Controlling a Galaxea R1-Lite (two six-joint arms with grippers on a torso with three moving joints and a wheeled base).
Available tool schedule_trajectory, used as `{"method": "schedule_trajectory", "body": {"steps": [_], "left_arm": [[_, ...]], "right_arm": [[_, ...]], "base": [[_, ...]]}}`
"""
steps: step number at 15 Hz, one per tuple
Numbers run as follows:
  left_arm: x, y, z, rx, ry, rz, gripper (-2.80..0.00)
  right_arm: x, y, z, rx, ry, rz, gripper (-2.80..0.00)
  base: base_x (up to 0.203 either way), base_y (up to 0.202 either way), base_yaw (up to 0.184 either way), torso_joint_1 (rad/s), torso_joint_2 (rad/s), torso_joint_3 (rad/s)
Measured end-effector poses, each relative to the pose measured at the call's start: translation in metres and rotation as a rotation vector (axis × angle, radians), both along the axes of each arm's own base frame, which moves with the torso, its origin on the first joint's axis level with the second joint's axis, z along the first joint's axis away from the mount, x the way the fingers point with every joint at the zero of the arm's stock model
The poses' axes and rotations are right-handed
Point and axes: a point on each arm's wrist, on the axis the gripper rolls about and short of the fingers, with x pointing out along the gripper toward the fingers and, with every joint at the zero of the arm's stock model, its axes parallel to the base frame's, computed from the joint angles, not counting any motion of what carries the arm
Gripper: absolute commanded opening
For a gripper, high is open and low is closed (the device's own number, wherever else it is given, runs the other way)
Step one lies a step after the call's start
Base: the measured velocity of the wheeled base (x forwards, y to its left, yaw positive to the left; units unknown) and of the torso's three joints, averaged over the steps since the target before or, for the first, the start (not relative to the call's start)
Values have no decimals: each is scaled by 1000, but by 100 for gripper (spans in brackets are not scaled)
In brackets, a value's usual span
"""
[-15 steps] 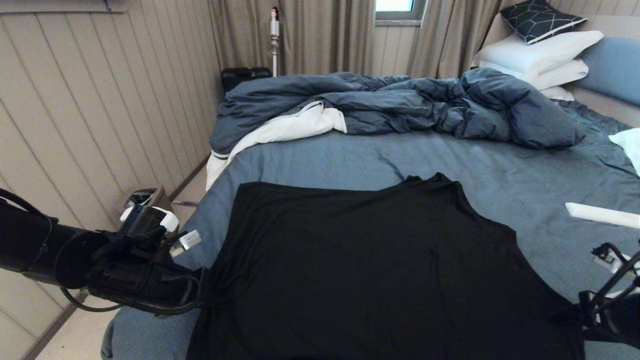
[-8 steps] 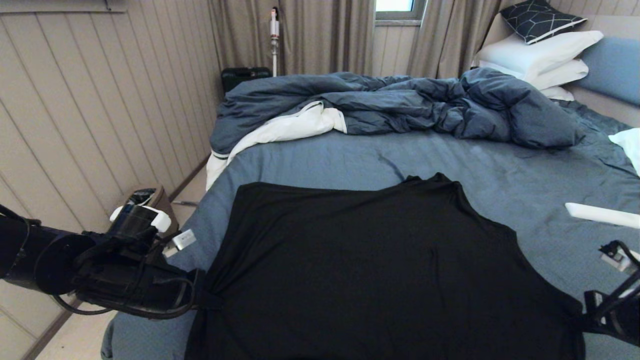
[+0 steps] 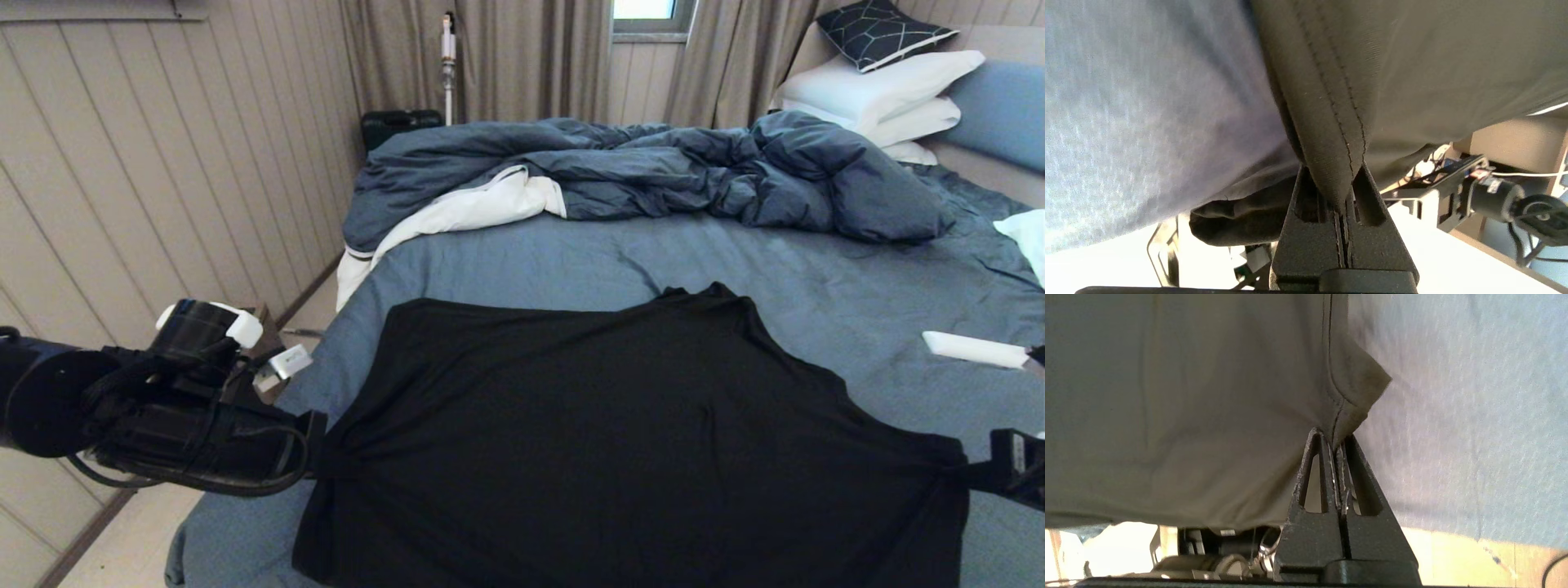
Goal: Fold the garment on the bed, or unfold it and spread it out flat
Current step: Fold the black T-shirt
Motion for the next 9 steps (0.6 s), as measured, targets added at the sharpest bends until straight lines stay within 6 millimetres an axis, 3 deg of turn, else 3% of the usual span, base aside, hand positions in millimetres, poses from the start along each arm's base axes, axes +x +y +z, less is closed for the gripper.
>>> {"method": "schedule_trajectory", "body": {"steps": [4, 9], "left_arm": [[19, -4, 3, -1, -14, 6, -280], [53, 0, -10, 4, 4, 43, -280]], "right_arm": [[31, -9, 7, 27, -7, -1, -280], [91, -20, -2, 74, 29, 14, -280]], "base": [[0, 0, 0, 0, 0, 0], [0, 0, 0, 0, 0, 0]]}}
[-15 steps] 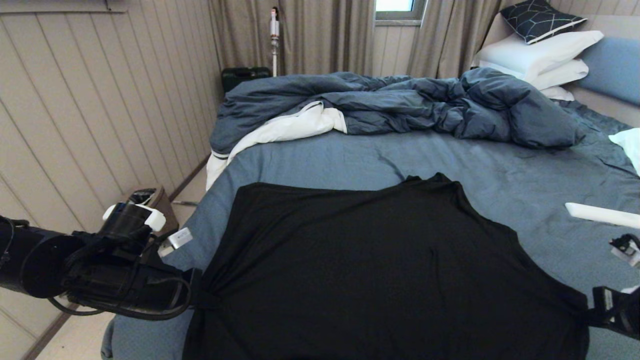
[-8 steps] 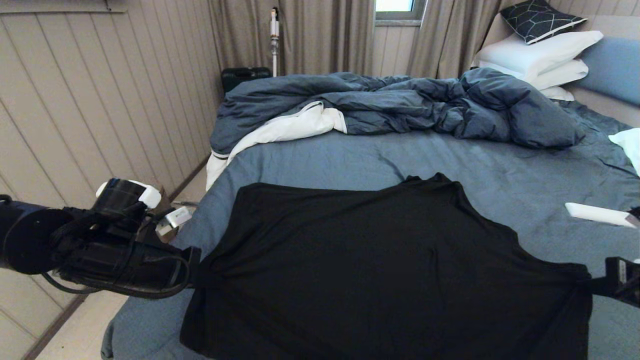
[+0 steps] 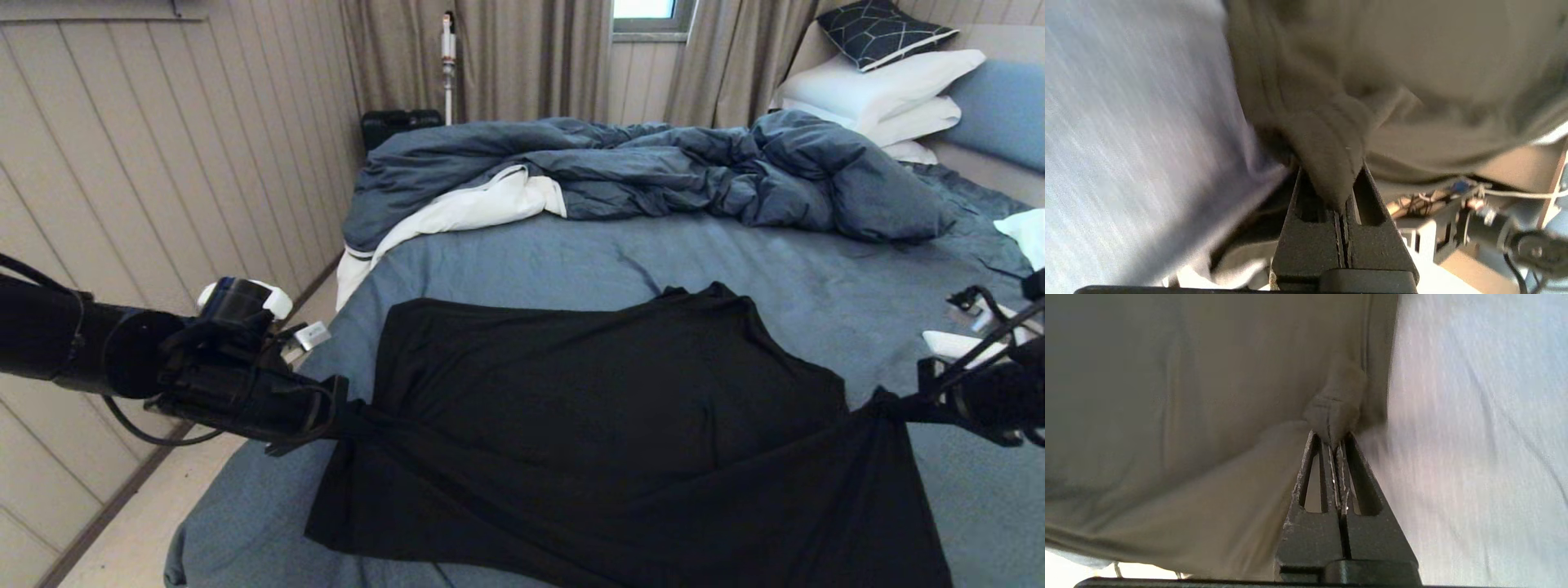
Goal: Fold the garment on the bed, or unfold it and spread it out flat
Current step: Fold the black T-shirt
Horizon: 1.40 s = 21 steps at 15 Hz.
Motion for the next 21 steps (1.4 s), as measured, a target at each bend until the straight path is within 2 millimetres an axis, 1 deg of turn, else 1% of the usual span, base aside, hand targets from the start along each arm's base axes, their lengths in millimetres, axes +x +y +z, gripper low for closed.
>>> {"method": "schedule_trajectory", "body": {"steps": [3, 5, 7, 10, 11, 13, 15, 18, 21], "left_arm": [[19, 0, -6, 0, 6, 17, -280], [29, -2, -11, -1, 14, 25, -280], [34, -2, -16, 2, 24, 27, -280], [36, -3, -21, 4, 37, 28, -280], [36, -3, -21, 5, 38, 28, 0], [34, -2, -22, 20, 41, 34, 0], [32, -2, -18, 25, 47, 37, 0], [24, 0, -1, 19, 15, 39, 0], [9, 4, 20, 11, -28, 44, 0]], "right_arm": [[39, -4, -16, 22, 33, 19, -280], [60, -4, -32, 34, 67, 33, -280], [72, -5, -45, 42, 92, 42, -280], [79, -6, -58, 51, 119, 44, -280], [79, -6, -59, 51, 123, 44, 0], [78, -7, -59, 48, 127, 39, 0], [74, -6, -55, 47, 123, 39, 0], [64, -2, -43, 41, 103, 36, 0], [48, 1, -24, 25, 60, 33, 0]], "base": [[0, 0, 0, 0, 0, 0], [0, 0, 0, 0, 0, 0], [0, 0, 0, 0, 0, 0], [0, 0, 0, 0, 0, 0], [0, 0, 0, 0, 0, 0], [0, 0, 0, 0, 0, 0], [0, 0, 0, 0, 0, 0], [0, 0, 0, 0, 0, 0], [0, 0, 0, 0, 0, 0]]}}
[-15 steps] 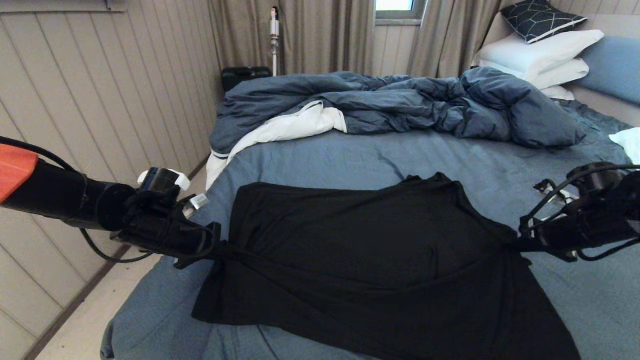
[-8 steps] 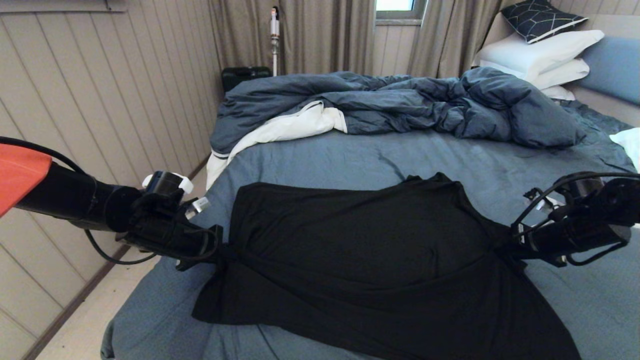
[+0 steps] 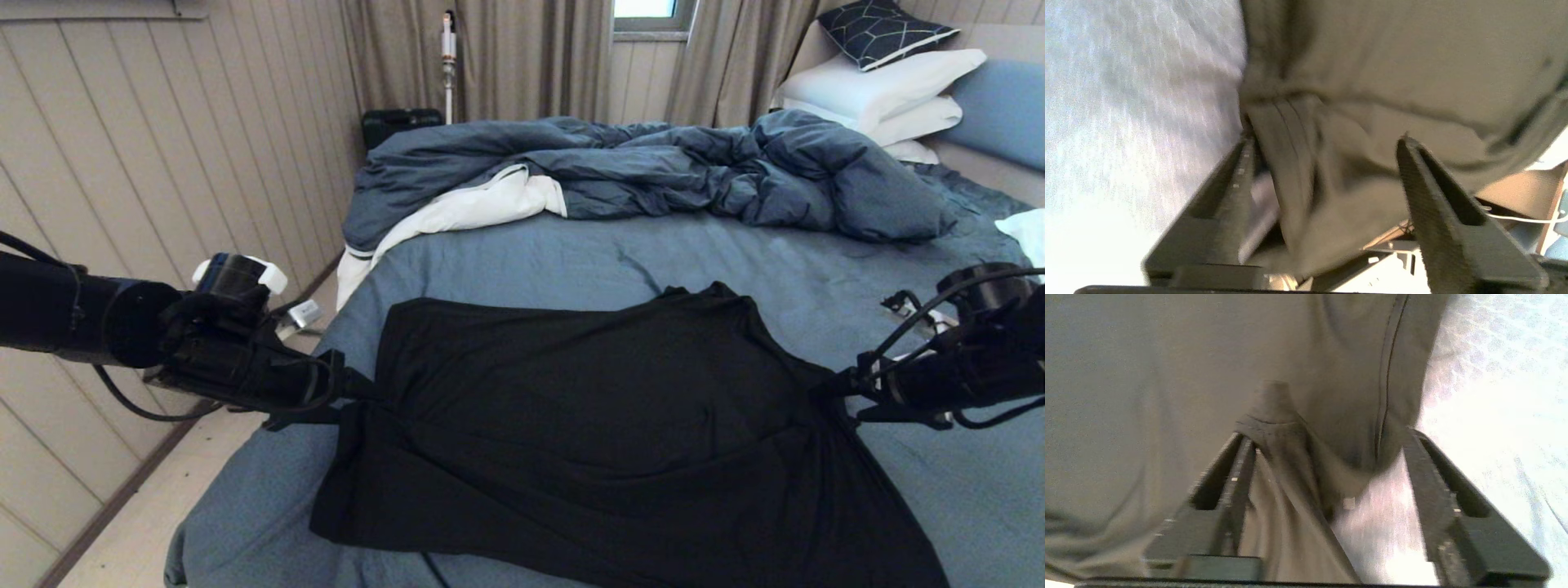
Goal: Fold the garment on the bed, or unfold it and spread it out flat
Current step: Fold the black T-shirt
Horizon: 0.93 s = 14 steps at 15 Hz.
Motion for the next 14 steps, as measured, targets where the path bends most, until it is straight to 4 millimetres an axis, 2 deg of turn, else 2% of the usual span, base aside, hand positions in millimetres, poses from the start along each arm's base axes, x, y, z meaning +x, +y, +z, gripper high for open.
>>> {"method": "schedule_trajectory", "body": {"steps": [3, 6, 10, 12, 14], "left_arm": [[-14, 10, 8, 2, -16, 19, 0], [-27, 26, 7, 12, -5, 62, 0], [-56, 41, -8, 29, 43, 70, 0], [-71, 42, -19, 22, 76, 45, 0], [-78, 41, -27, 1, 88, 7, 0]], "right_arm": [[-17, -1, 14, -24, -35, -13, 0], [-30, -13, 18, -42, -46, -47, 0], [-57, -24, 17, -65, -38, -82, 0], [-68, -32, 19, -71, -39, -121, 0], [-73, -36, 18, -70, -37, -142, 0]], "base": [[0, 0, 0, 0, 0, 0], [0, 0, 0, 0, 0, 0], [0, 0, 0, 0, 0, 0], [0, 0, 0, 0, 0, 0], [0, 0, 0, 0, 0, 0]]}}
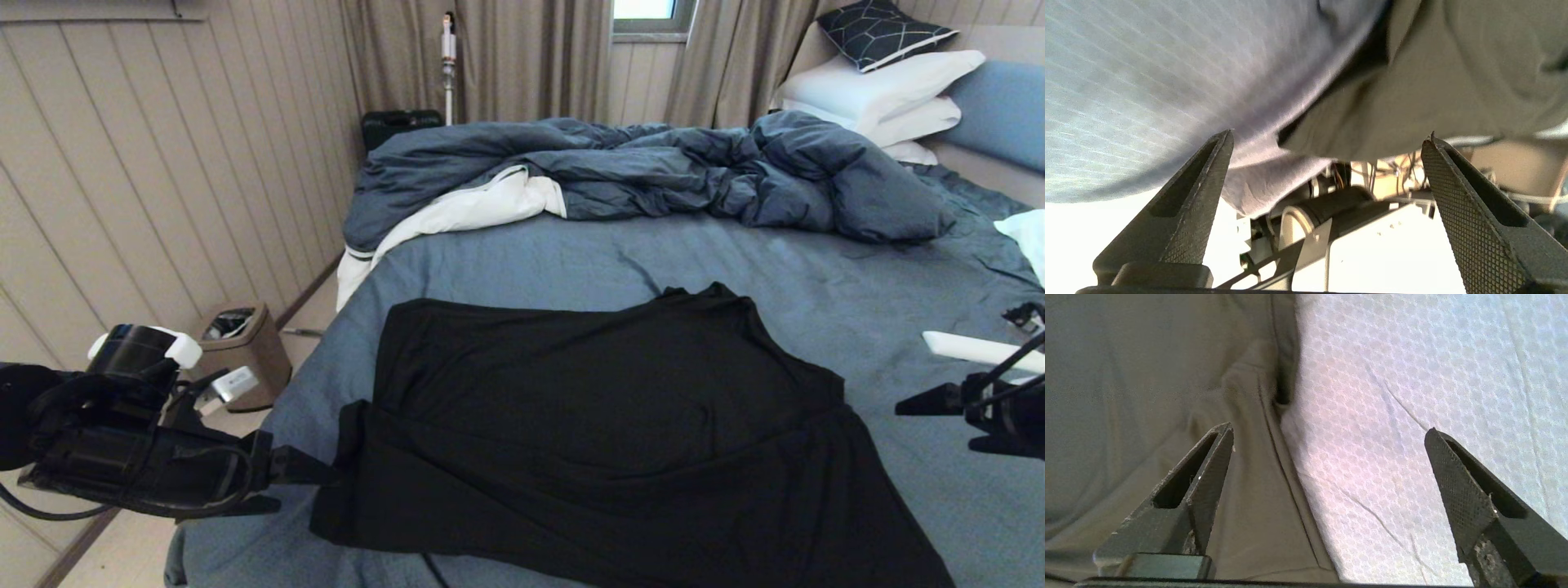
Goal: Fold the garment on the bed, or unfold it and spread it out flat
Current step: Fold the black T-shirt
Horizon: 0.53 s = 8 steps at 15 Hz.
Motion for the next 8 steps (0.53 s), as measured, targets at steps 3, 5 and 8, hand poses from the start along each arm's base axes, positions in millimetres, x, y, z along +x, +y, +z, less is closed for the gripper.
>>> {"method": "schedule_trajectory", "body": {"steps": [3, 5, 8], "left_arm": [[-3, -7, -9, -3, 38, -34, 0], [-4, -17, -13, -10, 64, -75, 0], [-2, -32, -18, -13, 86, -128, 0]], "right_arm": [[-2, -1, -1, 2, 3, -6, 0], [-1, -1, -3, 5, 7, -5, 0], [1, -2, -7, 10, 17, -3, 0]], "base": [[0, 0, 0, 0, 0, 0], [0, 0, 0, 0, 0, 0], [0, 0, 0, 0, 0, 0]]}}
